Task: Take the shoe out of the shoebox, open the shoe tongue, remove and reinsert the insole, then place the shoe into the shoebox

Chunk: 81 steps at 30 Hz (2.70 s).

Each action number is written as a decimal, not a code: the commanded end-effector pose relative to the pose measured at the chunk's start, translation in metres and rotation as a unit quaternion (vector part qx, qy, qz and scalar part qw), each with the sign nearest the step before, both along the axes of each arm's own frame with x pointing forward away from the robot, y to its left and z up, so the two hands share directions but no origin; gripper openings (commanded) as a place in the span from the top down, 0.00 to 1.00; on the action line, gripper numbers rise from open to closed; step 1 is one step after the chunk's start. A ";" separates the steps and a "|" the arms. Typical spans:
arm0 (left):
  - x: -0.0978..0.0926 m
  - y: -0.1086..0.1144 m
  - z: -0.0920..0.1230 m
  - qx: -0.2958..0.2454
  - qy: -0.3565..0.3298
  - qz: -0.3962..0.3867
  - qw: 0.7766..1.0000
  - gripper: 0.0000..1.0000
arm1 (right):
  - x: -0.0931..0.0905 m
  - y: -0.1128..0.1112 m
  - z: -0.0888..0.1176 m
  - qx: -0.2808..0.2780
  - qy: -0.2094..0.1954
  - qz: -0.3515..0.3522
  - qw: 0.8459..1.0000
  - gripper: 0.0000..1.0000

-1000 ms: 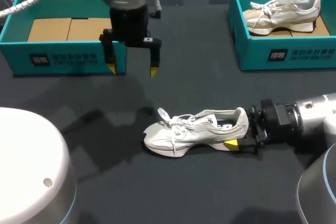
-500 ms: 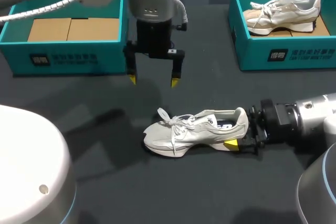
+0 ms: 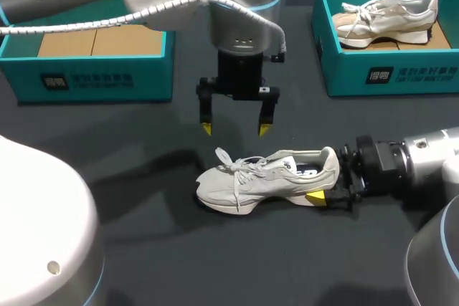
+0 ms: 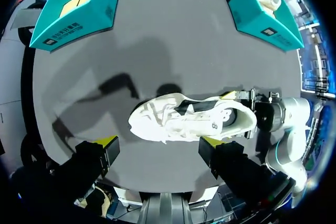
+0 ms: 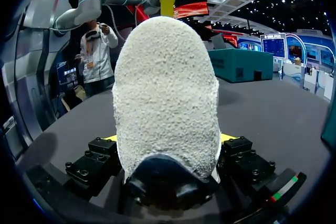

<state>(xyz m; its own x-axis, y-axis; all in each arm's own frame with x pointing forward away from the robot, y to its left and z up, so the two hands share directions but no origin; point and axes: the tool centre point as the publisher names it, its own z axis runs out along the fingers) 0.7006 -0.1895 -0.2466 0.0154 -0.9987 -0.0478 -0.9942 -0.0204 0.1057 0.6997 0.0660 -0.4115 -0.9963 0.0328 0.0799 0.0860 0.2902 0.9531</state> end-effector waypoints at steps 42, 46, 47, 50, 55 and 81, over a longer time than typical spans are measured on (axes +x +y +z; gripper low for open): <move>-0.018 -0.093 -0.068 0.145 0.044 0.057 0.987 0.00 | -0.001 0.001 0.000 -0.001 0.000 0.000 1.000 1.00; -0.021 -0.094 -0.073 0.159 0.043 0.060 0.985 0.00 | -0.001 0.001 0.000 -0.001 0.000 0.000 1.000 1.00; -0.022 -0.094 -0.074 0.163 0.043 0.061 0.984 0.00 | -0.001 0.001 0.000 -0.001 0.000 0.000 1.000 1.00; -0.023 -0.093 -0.078 0.179 0.047 0.061 0.981 0.00 | -0.001 0.001 0.000 -0.001 0.000 0.000 1.000 1.00; -0.025 -0.087 -0.083 0.204 0.050 0.061 0.976 0.02 | -0.001 0.001 0.000 -0.001 0.000 0.000 1.000 1.00; -0.028 -0.075 -0.081 0.252 0.066 0.057 0.964 0.03 | -0.001 0.001 0.000 -0.001 0.000 0.000 1.000 1.00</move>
<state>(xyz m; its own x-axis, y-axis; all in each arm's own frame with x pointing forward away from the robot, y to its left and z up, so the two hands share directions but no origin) 0.6774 -0.2595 -0.3288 -0.0391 -0.8628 -0.5040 -0.9618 -0.1043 0.2532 0.6998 0.0665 -0.4116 -0.9963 0.0323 0.0799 0.0859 0.2887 0.9536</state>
